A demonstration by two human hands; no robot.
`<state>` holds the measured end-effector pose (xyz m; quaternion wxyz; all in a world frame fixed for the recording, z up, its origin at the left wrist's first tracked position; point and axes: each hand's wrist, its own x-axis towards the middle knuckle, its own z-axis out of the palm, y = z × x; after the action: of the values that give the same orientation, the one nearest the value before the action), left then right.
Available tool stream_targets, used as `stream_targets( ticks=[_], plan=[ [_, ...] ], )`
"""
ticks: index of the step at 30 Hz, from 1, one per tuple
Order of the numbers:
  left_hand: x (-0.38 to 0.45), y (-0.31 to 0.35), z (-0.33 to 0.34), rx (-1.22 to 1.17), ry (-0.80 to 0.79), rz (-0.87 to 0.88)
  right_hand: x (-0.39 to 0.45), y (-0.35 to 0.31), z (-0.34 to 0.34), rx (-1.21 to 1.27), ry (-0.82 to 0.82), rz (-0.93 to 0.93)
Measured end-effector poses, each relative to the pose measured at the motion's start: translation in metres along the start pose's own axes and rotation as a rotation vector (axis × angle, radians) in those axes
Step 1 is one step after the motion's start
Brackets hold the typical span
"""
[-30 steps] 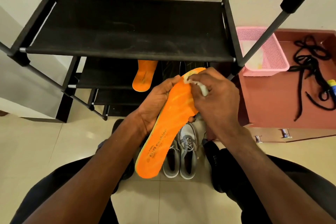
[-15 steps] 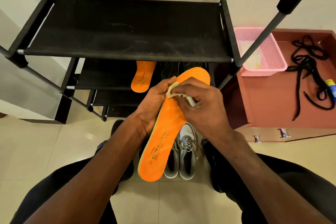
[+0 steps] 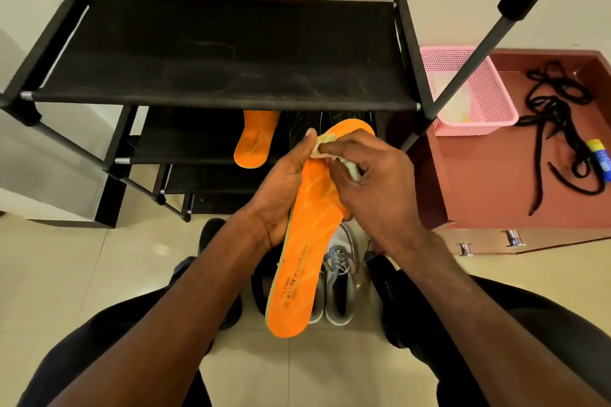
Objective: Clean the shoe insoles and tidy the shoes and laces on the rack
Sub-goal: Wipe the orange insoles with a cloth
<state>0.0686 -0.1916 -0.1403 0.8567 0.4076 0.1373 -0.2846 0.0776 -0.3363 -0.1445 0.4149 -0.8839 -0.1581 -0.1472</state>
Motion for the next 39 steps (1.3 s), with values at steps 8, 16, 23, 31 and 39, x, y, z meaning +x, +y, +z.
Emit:
stream_targets(
  ticks=[8, 16, 23, 31, 39],
  plan=[
    [-0.005, 0.005, 0.002, 0.09, 0.117, 0.069, 0.01, 0.016, -0.016, -0.081, 0.128, 0.176],
    [-0.005, 0.009, -0.001, 0.087, 0.24, 0.188, -0.005, -0.004, 0.003, -0.114, -0.02, 0.025],
    [-0.004, 0.006, 0.0, 0.055, 0.206, 0.16, -0.012, -0.007, 0.009, 0.023, -0.102, -0.036],
    [-0.004, 0.005, 0.004, 0.103, 0.265, 0.175, -0.006, 0.0, 0.006, -0.064, 0.014, 0.045],
    [-0.002, 0.001, 0.006, 0.042, 0.174, 0.174, 0.001, 0.007, 0.001, -0.036, -0.007, 0.031]
  ],
)
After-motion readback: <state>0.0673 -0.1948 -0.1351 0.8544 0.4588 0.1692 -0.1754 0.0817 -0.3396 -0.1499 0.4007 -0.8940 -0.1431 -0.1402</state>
